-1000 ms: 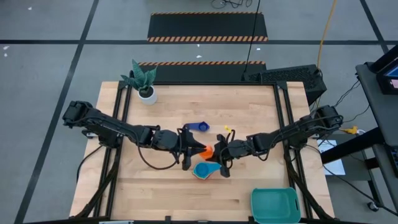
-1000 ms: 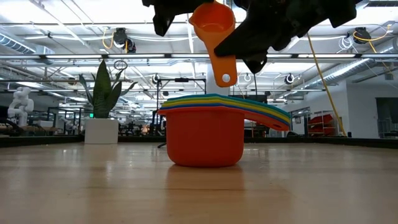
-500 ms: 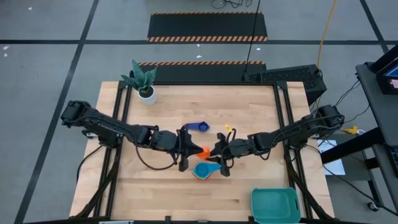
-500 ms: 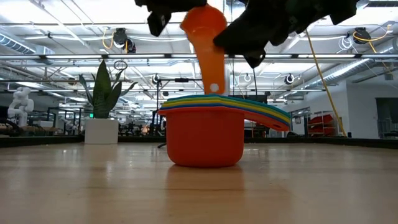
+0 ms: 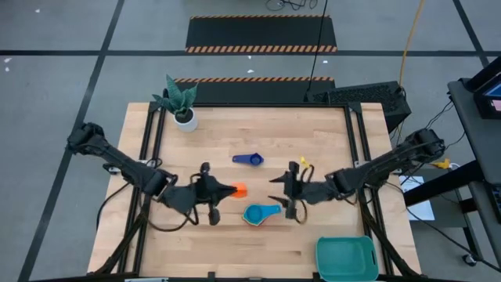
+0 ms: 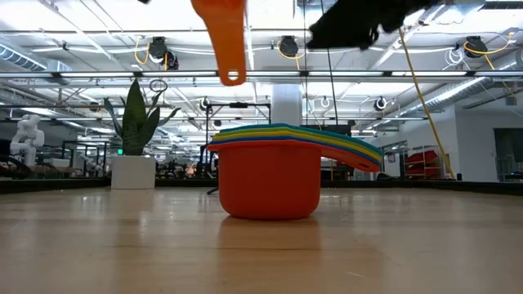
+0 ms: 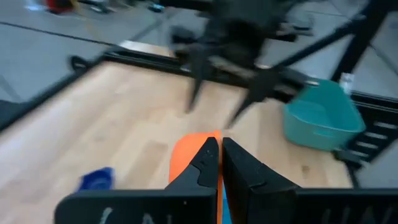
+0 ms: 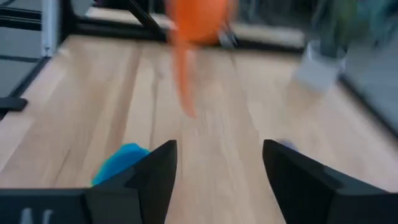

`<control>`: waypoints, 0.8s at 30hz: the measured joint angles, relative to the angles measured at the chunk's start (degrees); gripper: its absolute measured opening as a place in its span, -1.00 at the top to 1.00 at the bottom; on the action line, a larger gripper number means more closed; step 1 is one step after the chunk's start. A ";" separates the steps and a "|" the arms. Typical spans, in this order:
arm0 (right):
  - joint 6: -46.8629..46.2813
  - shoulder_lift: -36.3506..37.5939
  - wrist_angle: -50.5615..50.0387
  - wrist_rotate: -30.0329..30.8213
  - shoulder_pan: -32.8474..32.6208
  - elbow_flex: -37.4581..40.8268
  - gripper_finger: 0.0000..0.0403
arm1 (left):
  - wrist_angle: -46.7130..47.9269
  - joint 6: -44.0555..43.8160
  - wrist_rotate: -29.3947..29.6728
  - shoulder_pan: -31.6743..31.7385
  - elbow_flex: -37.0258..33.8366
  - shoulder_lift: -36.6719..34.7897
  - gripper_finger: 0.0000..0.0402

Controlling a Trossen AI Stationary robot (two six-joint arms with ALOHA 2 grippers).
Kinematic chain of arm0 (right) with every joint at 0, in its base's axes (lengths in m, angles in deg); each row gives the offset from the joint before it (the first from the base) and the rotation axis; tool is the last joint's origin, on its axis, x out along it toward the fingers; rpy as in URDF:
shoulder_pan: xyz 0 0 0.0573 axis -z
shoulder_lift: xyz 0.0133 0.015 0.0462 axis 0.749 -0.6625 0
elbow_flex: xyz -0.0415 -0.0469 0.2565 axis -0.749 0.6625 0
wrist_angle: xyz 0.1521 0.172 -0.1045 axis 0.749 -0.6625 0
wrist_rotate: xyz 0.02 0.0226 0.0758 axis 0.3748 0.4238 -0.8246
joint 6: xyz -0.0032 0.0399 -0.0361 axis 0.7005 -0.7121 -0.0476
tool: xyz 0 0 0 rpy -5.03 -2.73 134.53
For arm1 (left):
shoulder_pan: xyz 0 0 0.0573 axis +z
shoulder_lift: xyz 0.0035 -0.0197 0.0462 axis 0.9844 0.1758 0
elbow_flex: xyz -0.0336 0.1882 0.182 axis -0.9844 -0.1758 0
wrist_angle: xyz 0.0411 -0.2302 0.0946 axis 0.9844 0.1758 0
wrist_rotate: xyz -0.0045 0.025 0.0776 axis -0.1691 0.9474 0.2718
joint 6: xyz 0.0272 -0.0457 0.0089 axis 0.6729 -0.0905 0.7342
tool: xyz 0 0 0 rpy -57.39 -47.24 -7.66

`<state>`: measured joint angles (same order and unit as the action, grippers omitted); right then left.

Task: Nest measuring cups in basket
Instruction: Stack the orange measuring cup on top of the light blue measuring cup

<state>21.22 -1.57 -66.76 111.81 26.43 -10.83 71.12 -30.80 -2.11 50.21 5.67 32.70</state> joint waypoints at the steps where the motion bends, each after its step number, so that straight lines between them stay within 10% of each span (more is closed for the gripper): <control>1: 2.93 -0.02 1.67 1.44 -1.35 0.00 -0.15 | 0.66 -0.34 2.39 -0.98 0.00 -0.36 0.98; 13: 34.08 -6.91 26.64 25.49 -13.93 0.00 -0.15 | 3.29 -12.85 24.53 -6.73 -0.04 1.17 0.97; 24: 11.96 -7.36 29.47 12.04 -12.82 0.00 -0.15 | -14.57 -14.48 37.93 -13.22 -0.04 12.14 0.95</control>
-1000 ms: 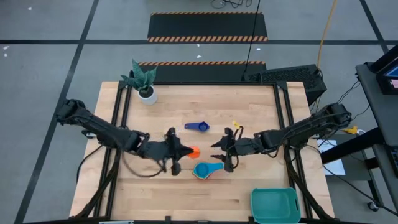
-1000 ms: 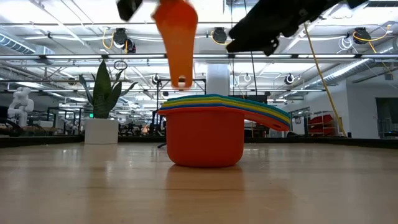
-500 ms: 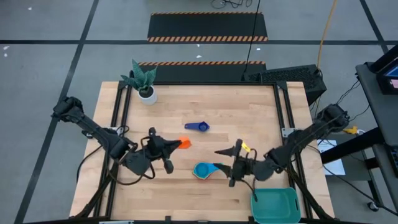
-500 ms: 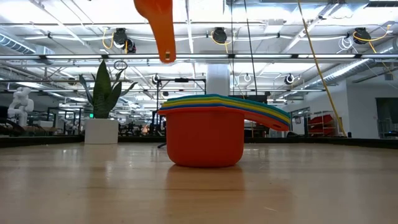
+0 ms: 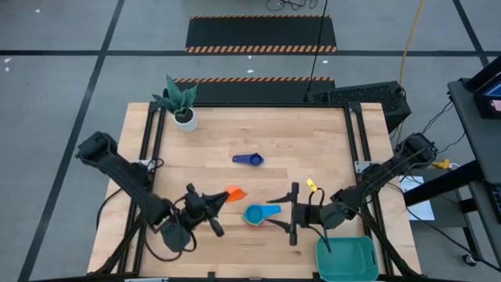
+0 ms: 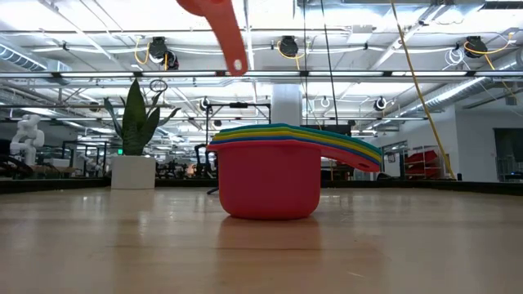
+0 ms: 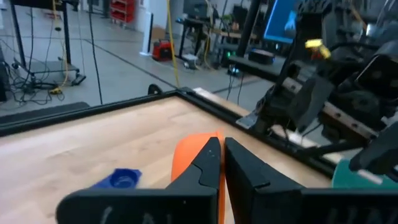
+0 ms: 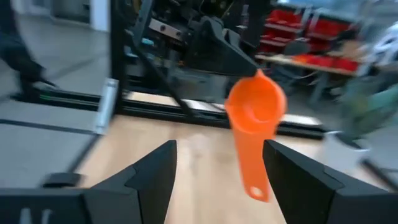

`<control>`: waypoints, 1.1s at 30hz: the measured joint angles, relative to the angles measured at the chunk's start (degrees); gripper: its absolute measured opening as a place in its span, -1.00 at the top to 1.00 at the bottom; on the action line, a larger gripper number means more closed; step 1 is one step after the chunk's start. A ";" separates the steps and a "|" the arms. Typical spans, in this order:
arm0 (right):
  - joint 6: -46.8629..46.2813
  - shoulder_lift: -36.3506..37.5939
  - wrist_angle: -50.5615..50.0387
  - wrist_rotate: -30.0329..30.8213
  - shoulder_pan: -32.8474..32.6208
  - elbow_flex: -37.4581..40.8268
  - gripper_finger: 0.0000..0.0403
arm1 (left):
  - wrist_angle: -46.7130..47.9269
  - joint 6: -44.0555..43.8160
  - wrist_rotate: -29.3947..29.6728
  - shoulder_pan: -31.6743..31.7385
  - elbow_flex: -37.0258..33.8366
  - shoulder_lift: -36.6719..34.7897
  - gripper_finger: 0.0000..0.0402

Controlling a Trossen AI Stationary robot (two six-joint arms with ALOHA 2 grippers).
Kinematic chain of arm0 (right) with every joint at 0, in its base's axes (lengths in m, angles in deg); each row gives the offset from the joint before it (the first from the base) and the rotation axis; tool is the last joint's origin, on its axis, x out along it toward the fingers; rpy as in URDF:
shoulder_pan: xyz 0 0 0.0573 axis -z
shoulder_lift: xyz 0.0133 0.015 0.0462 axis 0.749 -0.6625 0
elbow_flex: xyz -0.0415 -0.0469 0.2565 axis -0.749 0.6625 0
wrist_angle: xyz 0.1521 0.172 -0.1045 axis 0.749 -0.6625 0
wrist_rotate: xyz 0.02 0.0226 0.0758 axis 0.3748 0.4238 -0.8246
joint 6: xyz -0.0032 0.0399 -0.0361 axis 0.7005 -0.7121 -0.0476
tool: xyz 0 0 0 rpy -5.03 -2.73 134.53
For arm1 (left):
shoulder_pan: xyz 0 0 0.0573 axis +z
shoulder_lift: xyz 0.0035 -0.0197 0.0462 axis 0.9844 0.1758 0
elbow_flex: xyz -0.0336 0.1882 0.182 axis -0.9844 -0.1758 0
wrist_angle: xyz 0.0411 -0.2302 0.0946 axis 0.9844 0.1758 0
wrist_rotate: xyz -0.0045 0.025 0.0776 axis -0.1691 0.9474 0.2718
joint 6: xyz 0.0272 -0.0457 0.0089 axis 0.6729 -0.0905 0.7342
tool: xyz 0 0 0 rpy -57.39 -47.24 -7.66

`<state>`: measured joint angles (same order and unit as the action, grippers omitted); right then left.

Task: Nest measuring cups in basket
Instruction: Stack the orange measuring cup on top of the light blue measuring cup

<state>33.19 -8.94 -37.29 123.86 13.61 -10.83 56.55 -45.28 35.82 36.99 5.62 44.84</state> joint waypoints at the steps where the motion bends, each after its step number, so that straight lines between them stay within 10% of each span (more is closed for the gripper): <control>1: -1.56 0.00 -0.02 -1.35 0.00 0.00 -0.15 | -3.36 1.51 0.71 -0.16 0.00 1.25 0.95; 17: -17.50 5.74 2.34 -9.56 -4.68 6.64 -0.15 | -61.90 27.80 -4.34 -2.30 0.06 19.28 0.96; 33: -41.51 6.66 27.34 -10.26 -4.09 23.34 -0.15 | -80.23 37.51 -10.16 2.49 9.73 32.39 0.96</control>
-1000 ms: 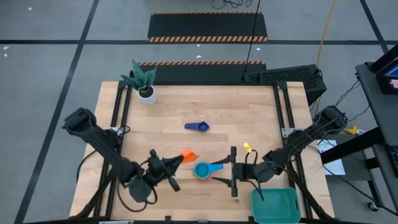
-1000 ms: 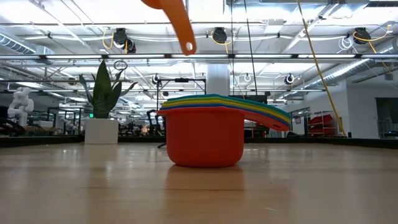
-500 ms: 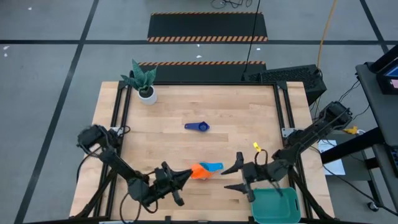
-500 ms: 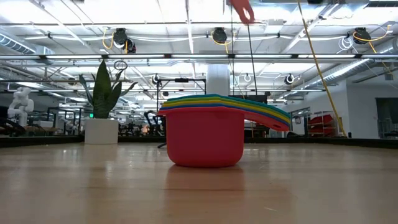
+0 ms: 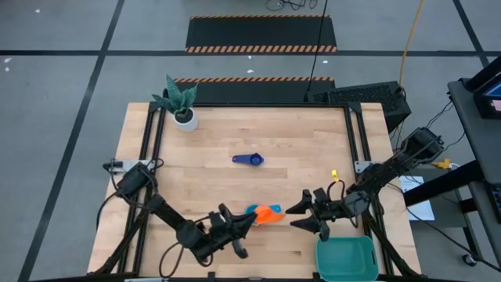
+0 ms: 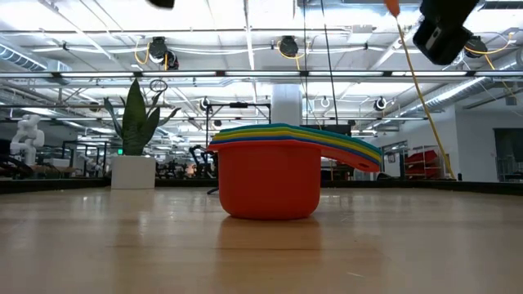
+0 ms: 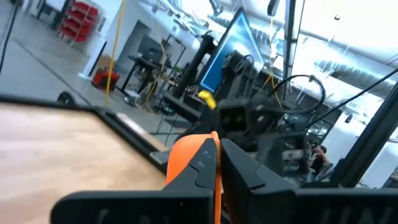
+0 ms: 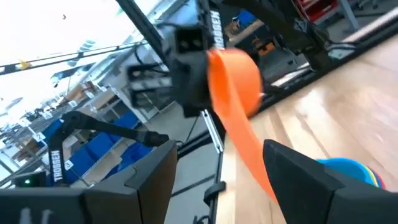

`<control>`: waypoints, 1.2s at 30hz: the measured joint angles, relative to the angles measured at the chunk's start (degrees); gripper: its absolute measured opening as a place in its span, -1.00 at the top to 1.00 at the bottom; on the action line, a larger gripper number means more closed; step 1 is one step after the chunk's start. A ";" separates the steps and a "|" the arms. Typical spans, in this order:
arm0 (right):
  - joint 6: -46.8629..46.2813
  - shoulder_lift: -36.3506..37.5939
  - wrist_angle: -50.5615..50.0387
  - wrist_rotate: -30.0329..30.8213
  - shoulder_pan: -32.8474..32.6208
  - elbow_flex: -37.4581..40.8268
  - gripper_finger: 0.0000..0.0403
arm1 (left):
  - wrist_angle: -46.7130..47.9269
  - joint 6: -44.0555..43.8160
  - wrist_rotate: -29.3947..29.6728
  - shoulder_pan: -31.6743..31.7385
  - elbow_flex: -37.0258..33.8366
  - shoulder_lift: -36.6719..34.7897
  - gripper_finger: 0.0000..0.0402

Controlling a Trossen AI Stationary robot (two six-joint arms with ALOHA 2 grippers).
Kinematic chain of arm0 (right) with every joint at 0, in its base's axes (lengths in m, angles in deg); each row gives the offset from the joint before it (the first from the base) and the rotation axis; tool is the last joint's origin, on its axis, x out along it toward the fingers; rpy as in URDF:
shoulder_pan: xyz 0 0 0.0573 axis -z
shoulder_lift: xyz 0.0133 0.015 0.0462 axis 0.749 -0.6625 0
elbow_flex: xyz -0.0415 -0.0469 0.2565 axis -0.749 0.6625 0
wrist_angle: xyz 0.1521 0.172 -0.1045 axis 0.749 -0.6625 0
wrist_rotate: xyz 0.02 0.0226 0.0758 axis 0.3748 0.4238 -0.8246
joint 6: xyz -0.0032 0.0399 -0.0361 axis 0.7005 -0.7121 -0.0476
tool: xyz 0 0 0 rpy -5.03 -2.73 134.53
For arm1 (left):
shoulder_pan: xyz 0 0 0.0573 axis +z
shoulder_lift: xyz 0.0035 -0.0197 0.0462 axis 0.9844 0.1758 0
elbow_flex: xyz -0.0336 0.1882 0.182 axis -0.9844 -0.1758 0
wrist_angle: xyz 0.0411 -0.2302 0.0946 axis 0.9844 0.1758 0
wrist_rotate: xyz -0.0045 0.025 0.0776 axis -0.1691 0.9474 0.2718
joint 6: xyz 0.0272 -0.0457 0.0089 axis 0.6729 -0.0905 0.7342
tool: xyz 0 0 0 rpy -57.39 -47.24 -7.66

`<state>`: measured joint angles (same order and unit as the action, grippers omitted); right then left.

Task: Nest measuring cups in basket
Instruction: Stack the orange measuring cup on top of the light blue measuring cup

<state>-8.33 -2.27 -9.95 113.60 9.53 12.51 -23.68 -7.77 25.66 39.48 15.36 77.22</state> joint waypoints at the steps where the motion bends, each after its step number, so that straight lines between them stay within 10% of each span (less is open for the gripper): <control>1: -0.58 -0.02 0.00 0.01 -0.05 0.33 -0.15 | -0.02 1.67 -0.10 0.07 0.98 0.00 0.96; 12: 1.94 0.02 6.58 0.35 -3.14 5.66 -0.15 | 0.05 8.74 -0.98 0.58 3.40 -0.75 0.98; 36: 28.00 0.00 20.50 -6.20 -2.37 6.98 -0.15 | -0.04 4.09 -22.16 5.46 3.47 -2.69 0.97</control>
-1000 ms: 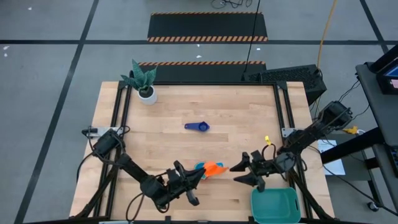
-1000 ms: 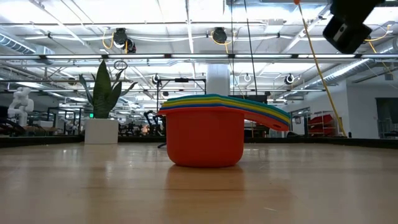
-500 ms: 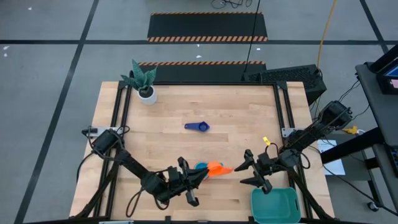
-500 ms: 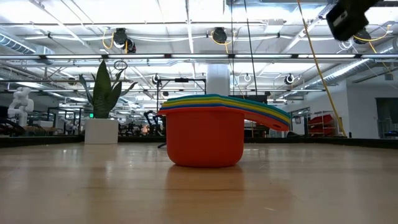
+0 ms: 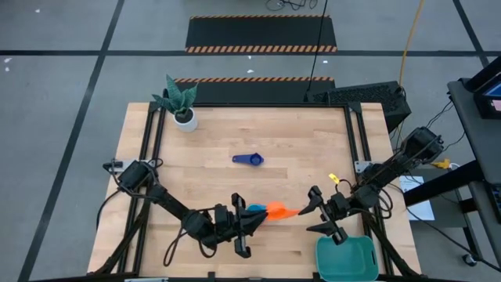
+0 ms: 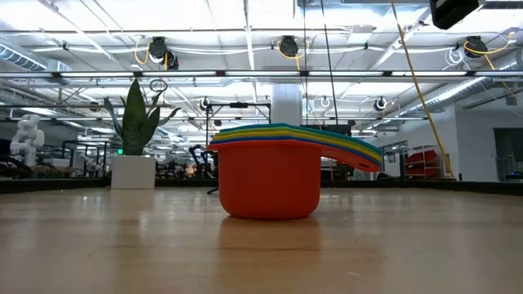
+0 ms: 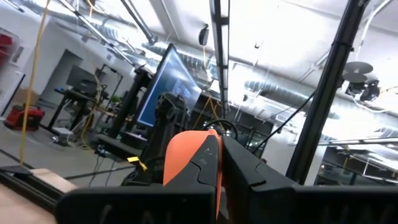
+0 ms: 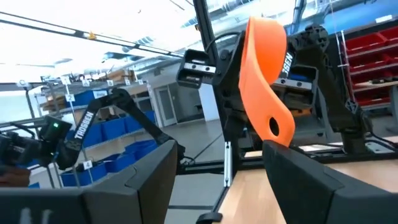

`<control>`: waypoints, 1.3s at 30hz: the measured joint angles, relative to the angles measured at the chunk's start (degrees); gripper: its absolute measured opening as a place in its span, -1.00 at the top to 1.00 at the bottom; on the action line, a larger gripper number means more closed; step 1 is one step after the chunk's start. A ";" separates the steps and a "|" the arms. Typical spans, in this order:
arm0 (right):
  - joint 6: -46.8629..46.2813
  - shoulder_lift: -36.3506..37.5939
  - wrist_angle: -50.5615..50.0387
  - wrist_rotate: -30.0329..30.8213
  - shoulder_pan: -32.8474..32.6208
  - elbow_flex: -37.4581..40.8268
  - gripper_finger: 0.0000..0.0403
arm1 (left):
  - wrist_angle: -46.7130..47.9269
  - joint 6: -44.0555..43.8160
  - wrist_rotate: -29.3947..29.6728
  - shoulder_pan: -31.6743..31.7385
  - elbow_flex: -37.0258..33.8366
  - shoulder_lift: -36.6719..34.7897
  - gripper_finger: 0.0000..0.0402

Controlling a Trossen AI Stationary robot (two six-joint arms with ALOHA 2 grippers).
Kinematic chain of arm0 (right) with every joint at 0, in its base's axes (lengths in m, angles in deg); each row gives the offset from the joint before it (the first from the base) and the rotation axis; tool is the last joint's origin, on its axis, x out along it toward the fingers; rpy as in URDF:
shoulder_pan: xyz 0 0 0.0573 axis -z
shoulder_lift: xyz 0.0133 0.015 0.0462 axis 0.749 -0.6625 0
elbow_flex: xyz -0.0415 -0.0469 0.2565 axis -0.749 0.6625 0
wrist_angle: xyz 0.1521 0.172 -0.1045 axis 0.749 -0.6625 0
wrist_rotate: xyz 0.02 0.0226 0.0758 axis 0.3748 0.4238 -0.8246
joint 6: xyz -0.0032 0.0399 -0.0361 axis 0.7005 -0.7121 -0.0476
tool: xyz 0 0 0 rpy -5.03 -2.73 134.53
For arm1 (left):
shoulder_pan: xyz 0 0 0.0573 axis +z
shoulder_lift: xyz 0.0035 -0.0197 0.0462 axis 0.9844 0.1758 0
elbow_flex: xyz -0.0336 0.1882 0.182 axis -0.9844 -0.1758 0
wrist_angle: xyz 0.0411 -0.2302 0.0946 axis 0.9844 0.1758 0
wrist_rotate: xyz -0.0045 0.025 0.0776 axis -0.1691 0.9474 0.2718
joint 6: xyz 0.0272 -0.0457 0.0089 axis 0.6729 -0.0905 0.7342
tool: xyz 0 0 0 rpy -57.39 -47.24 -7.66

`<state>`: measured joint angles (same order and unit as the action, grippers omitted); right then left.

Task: Nest measuring cups in basket
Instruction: Stack the orange measuring cup on top of the light blue measuring cup

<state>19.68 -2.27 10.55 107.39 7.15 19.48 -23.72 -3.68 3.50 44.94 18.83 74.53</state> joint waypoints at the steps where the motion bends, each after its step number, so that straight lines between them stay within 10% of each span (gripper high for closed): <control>1: -0.04 0.00 -0.26 0.00 0.08 0.00 -0.15 | 0.02 0.12 -0.08 0.02 -0.01 0.00 0.98; 28: 1.34 0.01 1.35 0.18 0.14 -0.01 -0.14 | 0.09 1.69 -0.47 -0.34 -0.07 -0.17 0.98; 39: 1.82 0.02 2.33 0.02 2.00 -0.02 0.24 | 1.63 -1.78 -3.67 2.14 -0.07 -0.20 0.97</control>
<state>21.49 -2.25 12.88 107.42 9.15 19.46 -22.09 -5.46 -0.17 47.08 18.76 74.34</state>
